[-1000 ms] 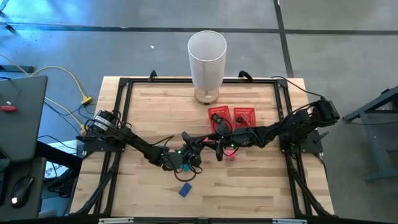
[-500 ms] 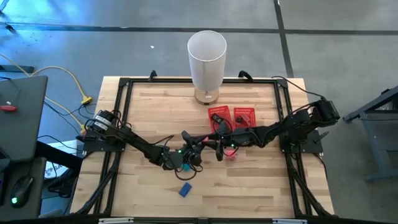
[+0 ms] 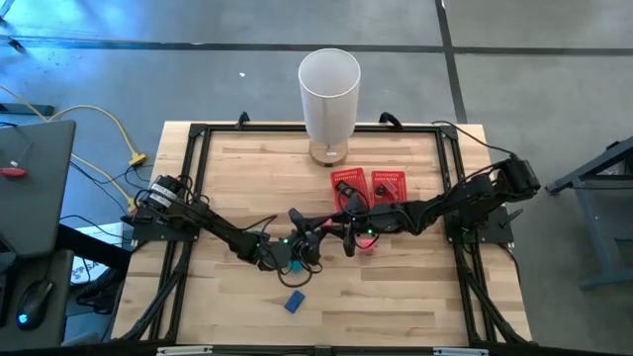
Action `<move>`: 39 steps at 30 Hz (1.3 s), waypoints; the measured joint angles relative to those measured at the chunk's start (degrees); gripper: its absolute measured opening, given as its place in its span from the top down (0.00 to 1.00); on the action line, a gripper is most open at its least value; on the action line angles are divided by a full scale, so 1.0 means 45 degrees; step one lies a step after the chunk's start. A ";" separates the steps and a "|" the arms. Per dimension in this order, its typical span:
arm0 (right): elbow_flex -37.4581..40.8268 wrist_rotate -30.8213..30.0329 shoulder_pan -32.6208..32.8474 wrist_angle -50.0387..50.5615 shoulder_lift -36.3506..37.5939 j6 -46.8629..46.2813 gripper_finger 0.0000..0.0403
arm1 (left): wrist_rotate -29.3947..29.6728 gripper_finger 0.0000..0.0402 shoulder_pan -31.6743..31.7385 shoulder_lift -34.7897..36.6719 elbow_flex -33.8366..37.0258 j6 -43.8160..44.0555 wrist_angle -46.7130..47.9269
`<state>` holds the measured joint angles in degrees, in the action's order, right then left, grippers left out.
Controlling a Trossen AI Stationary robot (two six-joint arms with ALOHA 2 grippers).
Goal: Pick & Place Office items
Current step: Put the pink white charger adapter into the right red bin
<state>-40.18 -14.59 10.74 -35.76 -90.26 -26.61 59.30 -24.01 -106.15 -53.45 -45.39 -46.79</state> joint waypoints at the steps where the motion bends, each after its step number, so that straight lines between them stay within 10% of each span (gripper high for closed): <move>1: 0.0005 -0.0001 0.0000 0.0039 0.0000 0.0000 0.71 | -0.0121 0.60 0.0045 0.0000 0.0000 -0.0008 0.0100; 26: 0.0015 -0.0127 -0.0005 0.0860 0.0147 0.0188 0.71 | -0.0111 0.25 -0.0380 0.0000 -0.0005 -0.0053 -0.0445; 39: -0.0001 -0.3939 0.0713 0.6211 0.2969 -0.0254 0.71 | 0.0447 0.25 -0.0878 0.0000 -0.0005 -0.0873 -0.0679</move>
<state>-40.19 -32.31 13.95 -7.81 -76.90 -27.75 61.31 -27.96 -106.15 -53.47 -49.32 -49.84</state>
